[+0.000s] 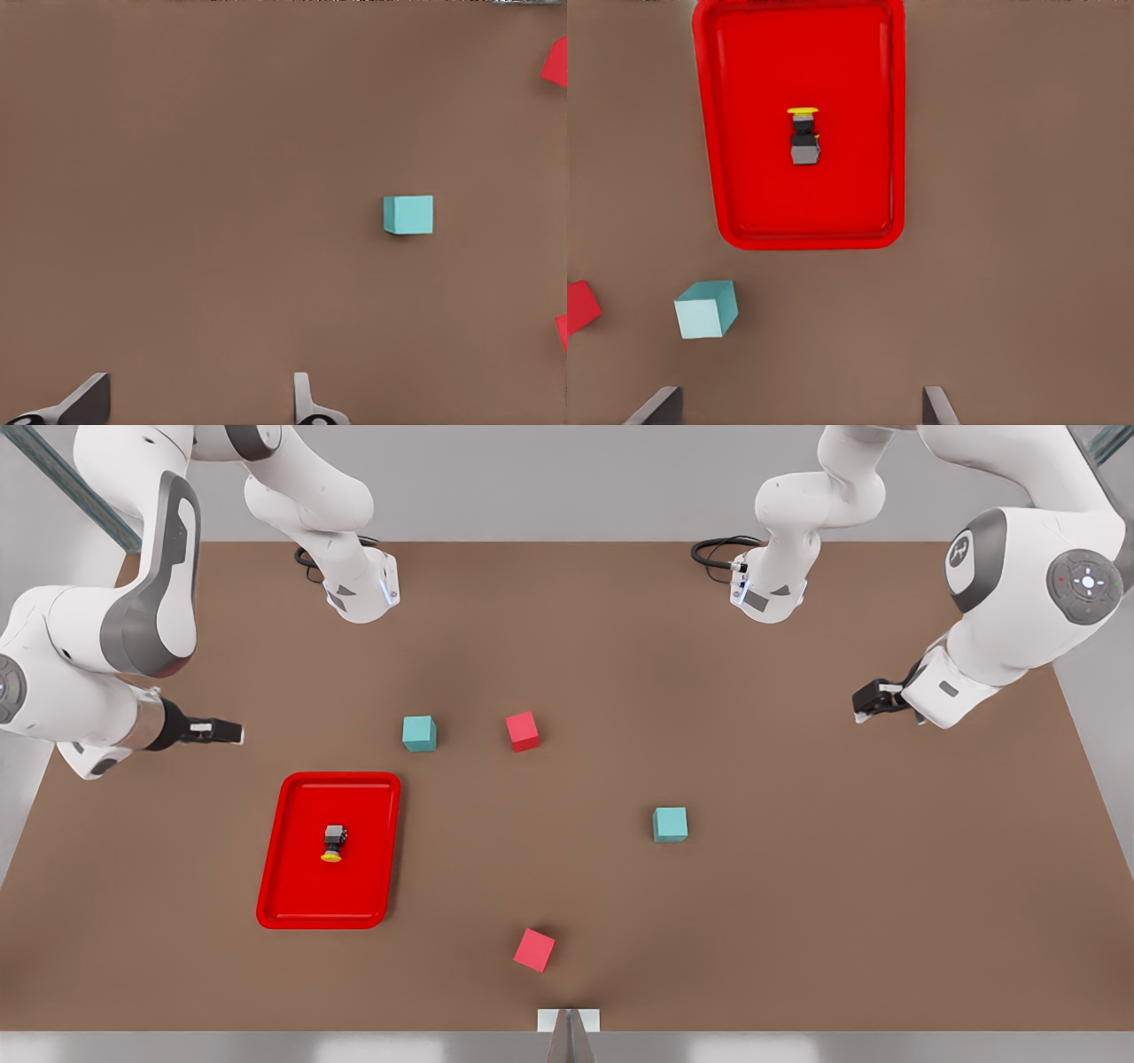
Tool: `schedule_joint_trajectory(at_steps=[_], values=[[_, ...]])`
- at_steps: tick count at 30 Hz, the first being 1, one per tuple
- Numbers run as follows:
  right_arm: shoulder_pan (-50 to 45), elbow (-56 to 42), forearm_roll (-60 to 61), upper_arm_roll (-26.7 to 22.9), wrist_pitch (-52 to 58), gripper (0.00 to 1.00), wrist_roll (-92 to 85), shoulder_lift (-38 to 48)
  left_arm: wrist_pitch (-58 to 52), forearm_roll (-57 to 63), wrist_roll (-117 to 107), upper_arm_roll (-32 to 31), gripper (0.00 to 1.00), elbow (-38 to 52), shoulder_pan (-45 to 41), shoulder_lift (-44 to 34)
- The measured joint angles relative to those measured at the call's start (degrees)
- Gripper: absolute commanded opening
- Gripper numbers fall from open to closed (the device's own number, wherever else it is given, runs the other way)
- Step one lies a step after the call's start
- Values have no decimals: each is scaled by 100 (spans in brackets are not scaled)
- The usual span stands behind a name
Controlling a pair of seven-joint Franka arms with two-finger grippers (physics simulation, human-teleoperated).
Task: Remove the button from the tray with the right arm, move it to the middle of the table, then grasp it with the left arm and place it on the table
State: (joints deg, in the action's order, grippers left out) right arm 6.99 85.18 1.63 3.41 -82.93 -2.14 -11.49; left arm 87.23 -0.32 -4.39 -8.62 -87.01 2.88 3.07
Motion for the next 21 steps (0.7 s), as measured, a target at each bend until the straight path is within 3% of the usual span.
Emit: schedule_joint_trajectory(at_steps=[9, 15, 21], values=[[-203, -95, -29, -7, -315, 100, -43, -799, -68, 2, -115, -104, 100, 376, -74, 761], [-340, -485, -39, -8, -721, 100, -61, -1812, -283, 196, -176, -69, 100, 505, 11, 704], [-555, -673, -33, -23, -1097, 100, -79, -2209, -898, 245, -224, -28, 100, 889, 167, 703]])
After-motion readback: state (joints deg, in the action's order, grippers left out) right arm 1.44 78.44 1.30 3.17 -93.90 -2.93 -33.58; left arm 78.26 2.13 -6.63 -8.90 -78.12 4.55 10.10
